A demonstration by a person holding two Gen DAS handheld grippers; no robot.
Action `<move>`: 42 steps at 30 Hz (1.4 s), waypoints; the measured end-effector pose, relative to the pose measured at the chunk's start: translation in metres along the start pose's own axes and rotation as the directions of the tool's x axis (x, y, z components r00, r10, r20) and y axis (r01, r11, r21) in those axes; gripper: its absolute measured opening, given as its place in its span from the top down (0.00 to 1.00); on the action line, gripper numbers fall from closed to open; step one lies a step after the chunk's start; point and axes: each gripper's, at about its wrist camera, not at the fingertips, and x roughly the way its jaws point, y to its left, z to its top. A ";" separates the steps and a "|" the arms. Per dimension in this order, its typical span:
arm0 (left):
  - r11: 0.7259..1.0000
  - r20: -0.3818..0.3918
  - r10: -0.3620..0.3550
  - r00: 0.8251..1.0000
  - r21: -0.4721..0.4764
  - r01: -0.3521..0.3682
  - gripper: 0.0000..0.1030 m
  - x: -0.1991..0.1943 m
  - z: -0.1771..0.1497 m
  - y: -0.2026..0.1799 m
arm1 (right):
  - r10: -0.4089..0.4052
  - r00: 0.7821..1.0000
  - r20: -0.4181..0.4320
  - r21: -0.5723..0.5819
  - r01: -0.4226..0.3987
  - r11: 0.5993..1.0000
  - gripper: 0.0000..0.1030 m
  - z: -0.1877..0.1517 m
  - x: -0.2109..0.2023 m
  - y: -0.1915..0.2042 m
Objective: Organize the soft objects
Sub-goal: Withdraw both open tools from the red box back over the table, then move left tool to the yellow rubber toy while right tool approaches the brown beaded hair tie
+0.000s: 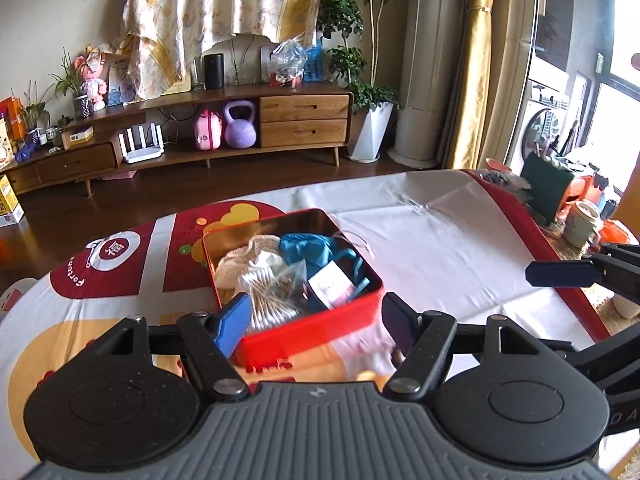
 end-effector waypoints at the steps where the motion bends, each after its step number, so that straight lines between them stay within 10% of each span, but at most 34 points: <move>1: 1.000 -0.001 -0.003 1.000 0.000 0.003 0.29 -0.003 -0.003 -0.002 | -0.002 1.000 -0.001 0.006 0.002 1.000 0.12 -0.003 -0.003 -0.001; 21: 0.997 -0.057 0.016 0.998 -0.073 -0.021 0.18 -0.004 -0.085 -0.027 | -0.062 0.997 -0.055 0.157 0.070 0.985 0.02 -0.062 -0.007 -0.038; 42: 0.996 -0.124 -0.055 0.991 0.056 0.063 0.18 0.063 -0.110 -0.049 | -0.022 0.986 -0.166 0.174 0.051 0.983 0.12 -0.071 0.068 -0.046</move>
